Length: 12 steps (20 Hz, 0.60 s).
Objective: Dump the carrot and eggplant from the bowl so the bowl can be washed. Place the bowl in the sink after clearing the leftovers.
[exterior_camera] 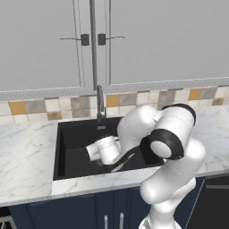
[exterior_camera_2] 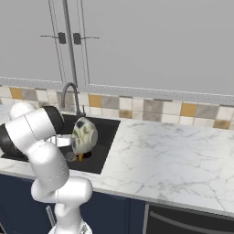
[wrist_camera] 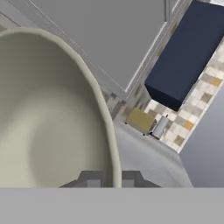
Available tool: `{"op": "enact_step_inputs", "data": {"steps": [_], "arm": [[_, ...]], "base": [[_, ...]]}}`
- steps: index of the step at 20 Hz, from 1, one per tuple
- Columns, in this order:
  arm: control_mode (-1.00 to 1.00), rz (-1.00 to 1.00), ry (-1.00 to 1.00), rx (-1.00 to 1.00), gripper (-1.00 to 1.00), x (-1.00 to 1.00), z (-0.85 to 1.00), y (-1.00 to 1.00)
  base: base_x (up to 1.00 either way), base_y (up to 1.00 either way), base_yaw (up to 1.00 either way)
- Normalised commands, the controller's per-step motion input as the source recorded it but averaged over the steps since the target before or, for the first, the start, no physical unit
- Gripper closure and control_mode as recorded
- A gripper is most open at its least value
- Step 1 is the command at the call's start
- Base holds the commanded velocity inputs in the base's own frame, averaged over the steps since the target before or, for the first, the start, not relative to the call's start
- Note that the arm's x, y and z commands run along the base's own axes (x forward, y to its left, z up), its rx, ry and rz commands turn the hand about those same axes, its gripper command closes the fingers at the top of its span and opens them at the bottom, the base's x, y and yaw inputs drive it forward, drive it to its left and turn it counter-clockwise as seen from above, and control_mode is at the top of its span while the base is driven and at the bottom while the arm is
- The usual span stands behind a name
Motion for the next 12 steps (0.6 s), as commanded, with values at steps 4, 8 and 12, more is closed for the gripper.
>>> {"op": "enact_step_inputs", "data": {"steps": [4,8,12], "arm": [[-1.00,0.01,0.10,0.17,1.00,0.00,0.20,0.35],[-1.00,0.04,0.27,0.19,1.00,0.00,-0.04,0.17],[-1.00,0.05,0.34,0.27,1.00,0.00,0.03,0.11]], "base": [[0.00,0.00,0.00],[0.00,0.00,0.00],[0.00,0.00,0.00]]}}
